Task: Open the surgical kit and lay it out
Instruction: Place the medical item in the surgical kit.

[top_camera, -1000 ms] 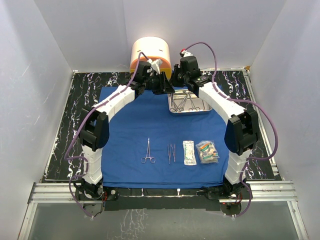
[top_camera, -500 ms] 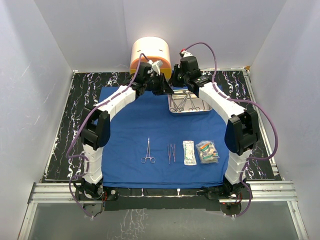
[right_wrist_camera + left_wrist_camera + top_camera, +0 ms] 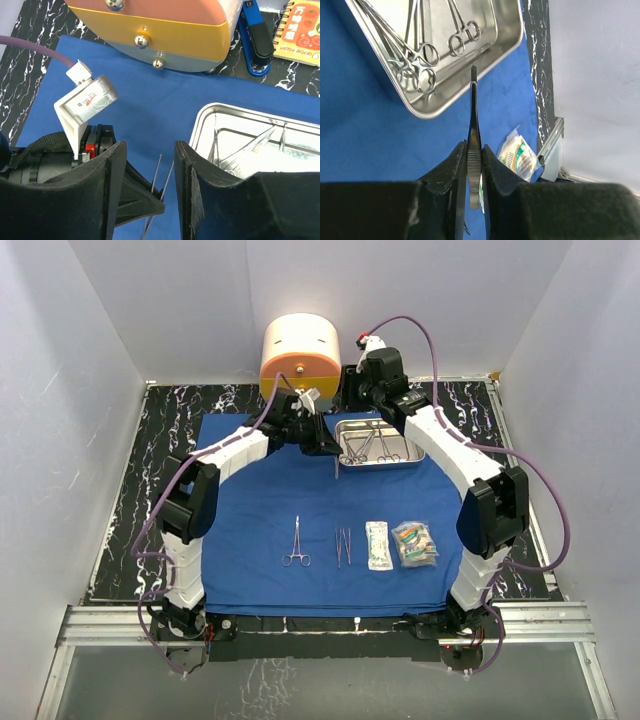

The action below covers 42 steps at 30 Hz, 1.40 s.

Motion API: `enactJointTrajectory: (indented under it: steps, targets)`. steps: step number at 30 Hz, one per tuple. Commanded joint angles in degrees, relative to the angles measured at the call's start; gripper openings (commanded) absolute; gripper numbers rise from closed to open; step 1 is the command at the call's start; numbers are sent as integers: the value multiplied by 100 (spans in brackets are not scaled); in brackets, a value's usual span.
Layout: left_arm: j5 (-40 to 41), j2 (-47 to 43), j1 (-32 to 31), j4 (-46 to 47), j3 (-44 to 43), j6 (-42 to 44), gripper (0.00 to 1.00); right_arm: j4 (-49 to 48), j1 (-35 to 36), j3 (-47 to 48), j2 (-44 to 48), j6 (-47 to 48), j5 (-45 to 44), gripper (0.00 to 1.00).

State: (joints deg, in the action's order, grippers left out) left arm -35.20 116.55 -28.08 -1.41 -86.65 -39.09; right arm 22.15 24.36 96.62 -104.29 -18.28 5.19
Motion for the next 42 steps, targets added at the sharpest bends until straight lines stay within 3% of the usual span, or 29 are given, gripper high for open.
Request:
enactJointTrajectory:
  steps: [1, 12, 18, 27, 34, 42]
  targets:
    - [-367, -892, 32, 109, 234, -125, 0, -13, -113, 90, 402, 531, 179, 42]
    - [-926, -1969, -178, -339, 2286, -736, 2, -540, -898, -1543, 1500, 1626, 1208, 42]
    - [-725, -2628, -745, 616, 3413, -1205, 0, -644, -1440, -2341, 2021, 1842, 1835, 42]
    - [-392, -2877, -961, 1602, 4569, -1933, 4, -704, -1632, -2701, 2396, 1954, 1994, 43]
    - [-200, -2669, -963, 2031, 4779, -1948, 7, -752, -1715, -2831, 2483, 1886, 2123, 42]
    - [-110, -2324, -972, 1843, 4676, -1877, 8, -735, -1715, -2766, 2433, 1813, 2256, 42]
